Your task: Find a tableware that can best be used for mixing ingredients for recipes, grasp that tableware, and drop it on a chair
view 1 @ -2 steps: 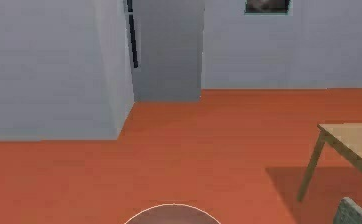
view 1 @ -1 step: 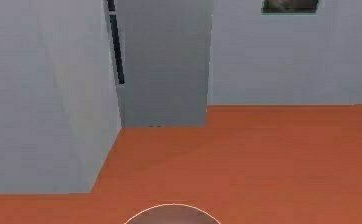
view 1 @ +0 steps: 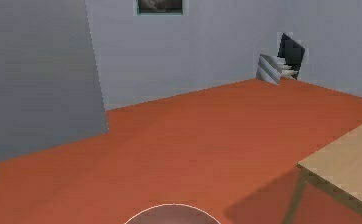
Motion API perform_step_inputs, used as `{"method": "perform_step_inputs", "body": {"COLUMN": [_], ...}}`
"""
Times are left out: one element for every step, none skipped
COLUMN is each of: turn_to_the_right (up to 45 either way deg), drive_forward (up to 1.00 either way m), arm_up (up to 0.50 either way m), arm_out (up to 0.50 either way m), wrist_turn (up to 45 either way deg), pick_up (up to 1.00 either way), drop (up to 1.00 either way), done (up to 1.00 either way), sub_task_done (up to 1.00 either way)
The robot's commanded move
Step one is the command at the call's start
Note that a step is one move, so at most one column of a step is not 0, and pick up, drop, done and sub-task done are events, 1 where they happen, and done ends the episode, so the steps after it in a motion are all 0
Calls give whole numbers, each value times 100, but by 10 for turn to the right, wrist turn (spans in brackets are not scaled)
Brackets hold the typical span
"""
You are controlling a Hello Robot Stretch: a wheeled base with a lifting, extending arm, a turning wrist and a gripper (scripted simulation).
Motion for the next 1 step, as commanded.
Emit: {"method": "perform_step_inputs", "body": {"turn_to_the_right": [0], "drive_forward": [100], "arm_up": [0], "arm_out": [0], "wrist_turn": [0], "pick_up": [0], "drop": [0], "done": [0], "sub_task_done": [0]}}
